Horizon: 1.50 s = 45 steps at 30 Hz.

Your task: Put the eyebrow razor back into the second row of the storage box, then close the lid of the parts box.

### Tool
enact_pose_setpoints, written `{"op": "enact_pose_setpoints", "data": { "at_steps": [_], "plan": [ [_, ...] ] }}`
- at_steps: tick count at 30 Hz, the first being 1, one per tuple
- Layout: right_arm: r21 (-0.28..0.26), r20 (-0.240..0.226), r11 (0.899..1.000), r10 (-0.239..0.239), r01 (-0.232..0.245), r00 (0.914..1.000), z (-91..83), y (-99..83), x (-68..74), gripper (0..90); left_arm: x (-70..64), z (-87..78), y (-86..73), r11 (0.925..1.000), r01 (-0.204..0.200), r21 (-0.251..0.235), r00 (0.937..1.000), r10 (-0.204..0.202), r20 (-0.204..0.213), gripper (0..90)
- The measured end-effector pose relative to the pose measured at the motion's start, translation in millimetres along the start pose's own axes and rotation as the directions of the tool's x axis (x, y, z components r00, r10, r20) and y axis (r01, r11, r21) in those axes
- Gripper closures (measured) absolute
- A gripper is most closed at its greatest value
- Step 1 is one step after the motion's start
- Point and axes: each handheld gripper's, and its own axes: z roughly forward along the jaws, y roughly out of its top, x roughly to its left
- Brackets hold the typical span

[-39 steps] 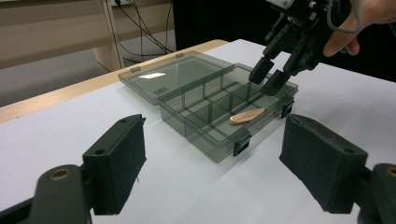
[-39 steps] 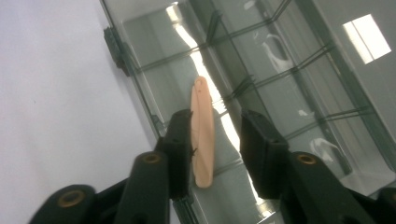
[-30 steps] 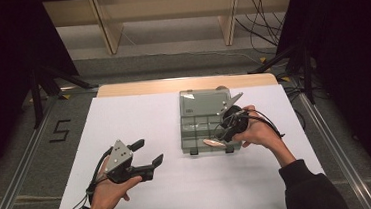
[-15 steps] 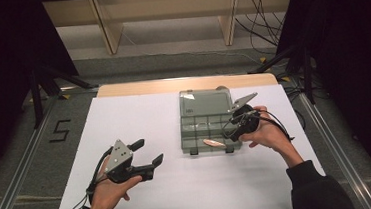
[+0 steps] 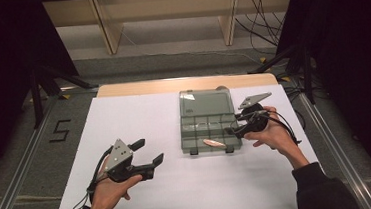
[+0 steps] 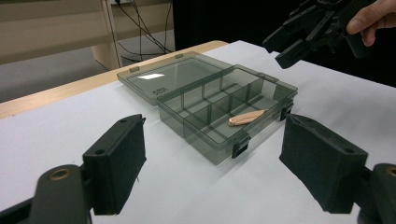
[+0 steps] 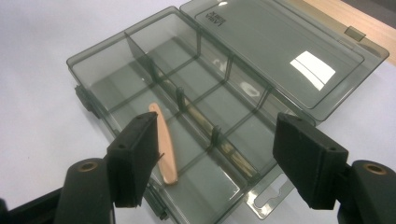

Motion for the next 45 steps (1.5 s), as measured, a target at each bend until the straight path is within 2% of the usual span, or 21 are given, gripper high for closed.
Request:
{"op": "enact_pose_setpoints", "data": {
  "at_steps": [1,2,3,7,10,14,20,22,23,25,30,31,32,35,36,37,38,39,40,41,45],
  "plan": [
    [-0.022,0.011,1.0,-0.012,0.012,0.9999,1.4,-1.1,-1.3,31.3,-0.2,0.3,-0.2,1.0,0.004,0.002,1.0,-0.004,-0.001,21.2],
    [-0.01,0.007,1.0,0.003,-0.003,1.0,-0.3,-1.0,-1.7,31.1,-0.2,0.6,-0.3,1.0,0.006,0.004,1.0,-0.006,-0.002,21.2],
    [-0.033,0.017,0.999,-0.002,0.003,0.9999,1.2,-2.4,-2.5,31.0,-0.3,1.2,-0.4,0.9999,0.012,0.006,0.9999,-0.012,0.0,21.2],
    [-0.032,0.01,0.999,0.029,-0.028,0.9995,-0.8,-3.8,-2.0,30.7,1.4,2.2,0.2,1.0,-0.002,0.006,1.0,0.002,-0.001,21.2],
    [-0.033,0.017,0.999,0.027,-0.027,0.9995,-2.1,-4.9,-5.1,30.3,1.2,3.8,0.1,0.9998,0.021,0.005,0.9998,-0.021,-0.002,21.2],
    [-0.058,0.033,0.997,0.056,-0.054,0.9979,-4.2,-8.1,-7.8,29.8,2.1,7.3,0.3,0.9998,0.021,0.006,0.9998,-0.021,0.005,21.2],
    [-0.061,0.037,0.995,0.085,-0.082,0.9957,-7.7,-10.7,-15.0,29.5,1.2,11.5,0.2,0.9998,0.014,0.017,0.9997,-0.015,0.018,21.3],
    [-0.062,0.039,0.996,0.072,-0.07,0.9967,-7.4,-11.1,-16.6,29.5,0.9,13.0,0.5,0.9995,0.019,0.025,0.9997,-0.019,0.017,21.2],
    [-0.089,0.051,0.992,0.092,-0.087,0.9945,-6.1,-12.2,-16.1,29.4,1.5,14.5,0.7,0.9995,0.016,0.028,0.9997,-0.017,0.019,21.3],
    [-0.067,0.042,0.994,0.09,-0.087,0.9951,-8.2,-12.7,-18.6,29.2,2.4,18.6,0.8,0.9991,0.024,0.035,0.9994,-0.024,0.025,21.3],
    [-0.081,0.037,0.991,0.107,-0.104,0.9936,-4.8,-13.4,-25.8,28.7,3.7,30.1,-0.2,0.9967,0.034,0.073,0.9988,-0.037,0.032,22.0],
    [-0.087,0.042,0.991,0.107,-0.103,0.9934,-3.8,-13.6,-27.9,28.4,3.7,32.3,-0.1,0.9955,0.05,0.08,0.998,-0.053,0.033,22.2],
    [-0.084,0.041,0.989,0.127,-0.123,0.991,-3.9,-13.6,-27.6,27.8,4.0,34.7,0.2,0.9949,0.057,0.083,0.9975,-0.06,0.036,22.7],
    [-0.096,0.04,0.989,0.12,-0.116,0.992,-3.2,-13.9,-30.7,27.5,4.8,41.9,1.3,0.9926,0.067,0.101,0.9963,-0.072,0.046,23.2],
    [-0.096,0.039,0.986,0.141,-0.136,0.9893,-4.1,-14.0,-30.6,27.5,4.8,44.2,1.5,0.9918,0.072,0.106,0.9959,-0.078,0.047,23.4],
    [-0.108,0.038,0.987,0.128,-0.123,0.9911,-3.3,-14.0,-32.5,27.5,5.0,46.3,1.9,0.991,0.07,0.114,0.9959,-0.076,0.049,24.7],
    [-0.098,0.042,0.985,0.147,-0.142,0.9883,-4.6,-14.0,-32.0,27.5,5.3,48.8,2.1,0.9902,0.071,0.12,0.9957,-0.078,0.051,24.7],
    [-0.107,0.041,0.985,0.138,-0.133,0.9895,-4.1,-14.3,-33.6,27.5,5.2,51.0,2.2,0.9885,0.079,0.129,0.9948,-0.087,0.054,25.2],
    [-0.099,0.041,0.983,0.158,-0.153,0.9867,-4.7,-14.3,-33.3,27.5,5.8,53.3,2.4,0.9876,0.077,0.137,0.9945,-0.086,0.06,25.5],
    [-0.109,0.043,0.984,0.143,-0.138,0.9887,-4.4,-14.8,-35.0,27.5,5.6,55.5,2.3,0.9856,0.088,0.144,0.9933,-0.098,0.062,26.6],
    [-0.097,0.05,0.982,0.168,-0.162,0.9846,-4.2,-15.4,-37.2,27.5,6.8,64.0,3.0,0.9793,0.099,0.177,0.9918,-0.112,0.062,29.1]
  ]
}}
